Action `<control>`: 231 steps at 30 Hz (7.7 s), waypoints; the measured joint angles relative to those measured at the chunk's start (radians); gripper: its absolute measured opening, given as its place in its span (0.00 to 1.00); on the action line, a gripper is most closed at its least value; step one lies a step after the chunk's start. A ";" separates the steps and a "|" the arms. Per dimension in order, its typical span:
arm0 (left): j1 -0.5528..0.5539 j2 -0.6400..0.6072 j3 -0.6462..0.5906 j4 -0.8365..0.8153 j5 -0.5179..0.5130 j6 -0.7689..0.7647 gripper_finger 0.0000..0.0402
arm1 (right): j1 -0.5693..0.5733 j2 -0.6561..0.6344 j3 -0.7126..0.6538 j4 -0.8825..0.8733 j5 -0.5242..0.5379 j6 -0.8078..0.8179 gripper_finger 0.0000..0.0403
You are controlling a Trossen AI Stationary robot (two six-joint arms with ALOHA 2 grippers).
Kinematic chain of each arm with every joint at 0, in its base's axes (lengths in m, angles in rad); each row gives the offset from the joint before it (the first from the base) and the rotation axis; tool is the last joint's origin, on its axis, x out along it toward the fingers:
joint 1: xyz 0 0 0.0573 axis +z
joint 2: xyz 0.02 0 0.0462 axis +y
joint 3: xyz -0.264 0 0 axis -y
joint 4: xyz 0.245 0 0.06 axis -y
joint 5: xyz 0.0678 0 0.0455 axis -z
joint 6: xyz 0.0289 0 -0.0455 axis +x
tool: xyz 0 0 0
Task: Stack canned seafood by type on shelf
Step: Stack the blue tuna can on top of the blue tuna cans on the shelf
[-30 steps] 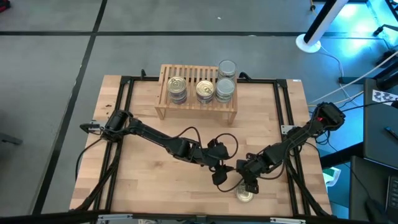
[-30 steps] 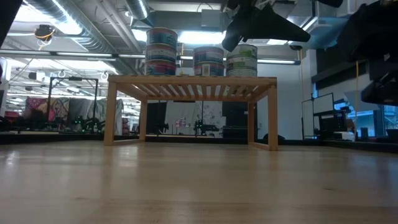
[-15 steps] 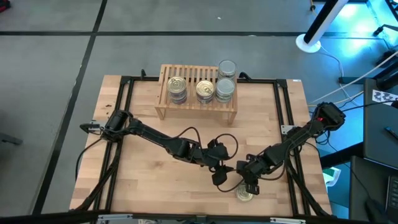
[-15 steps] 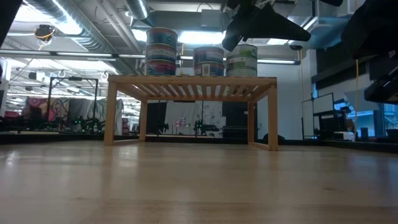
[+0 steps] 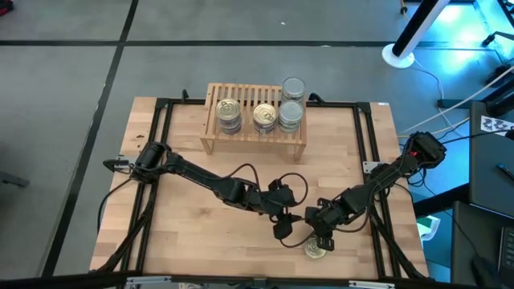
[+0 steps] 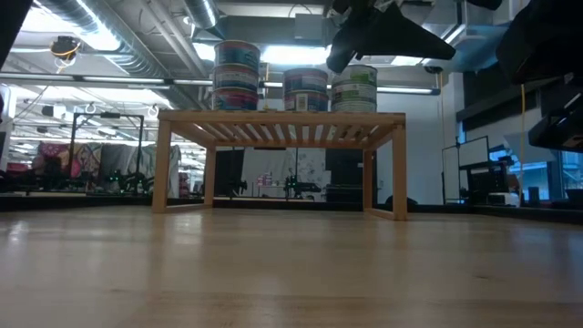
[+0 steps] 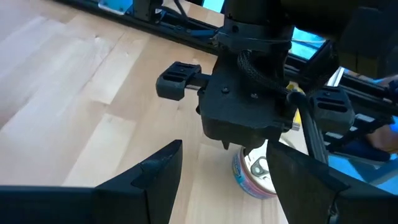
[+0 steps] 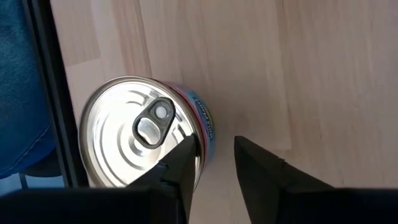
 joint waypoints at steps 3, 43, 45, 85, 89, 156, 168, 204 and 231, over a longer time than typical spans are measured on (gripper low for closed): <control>0.000 -0.005 0.000 0.002 0.000 0.025 0.57 | 0.000 0.000 0.000 0.004 -0.001 0.000 0.26; -0.018 -0.265 0.001 -0.737 0.038 -0.271 0.57 | -0.297 0.002 -0.002 0.071 0.035 -0.076 0.00; -0.035 -0.264 0.001 -0.759 0.058 -0.316 0.57 | -0.322 0.002 -0.002 0.072 0.034 -0.091 0.00; -0.087 0.008 -0.278 0.102 -0.238 0.859 0.57 | -0.550 -0.002 0.001 0.008 -0.080 -0.141 0.00; -0.072 0.049 -0.278 0.124 -0.242 0.922 0.57 | -0.550 -0.002 0.002 -0.002 -0.081 -0.133 0.00; 0.070 0.082 -0.277 0.377 -0.216 0.684 0.57 | -0.550 0.000 -0.001 0.041 -0.090 -0.202 0.00; 0.068 0.082 -0.277 0.378 -0.200 0.820 0.57 | -0.549 0.000 -0.001 0.042 -0.114 -0.202 0.00; 0.103 0.081 -0.278 0.360 -0.042 0.602 0.70 | -0.548 0.001 -0.001 0.082 -0.124 -0.229 0.00; 0.070 0.081 -0.278 0.291 -0.038 0.598 0.48 | -0.550 -0.044 0.000 -0.071 0.026 -0.208 0.00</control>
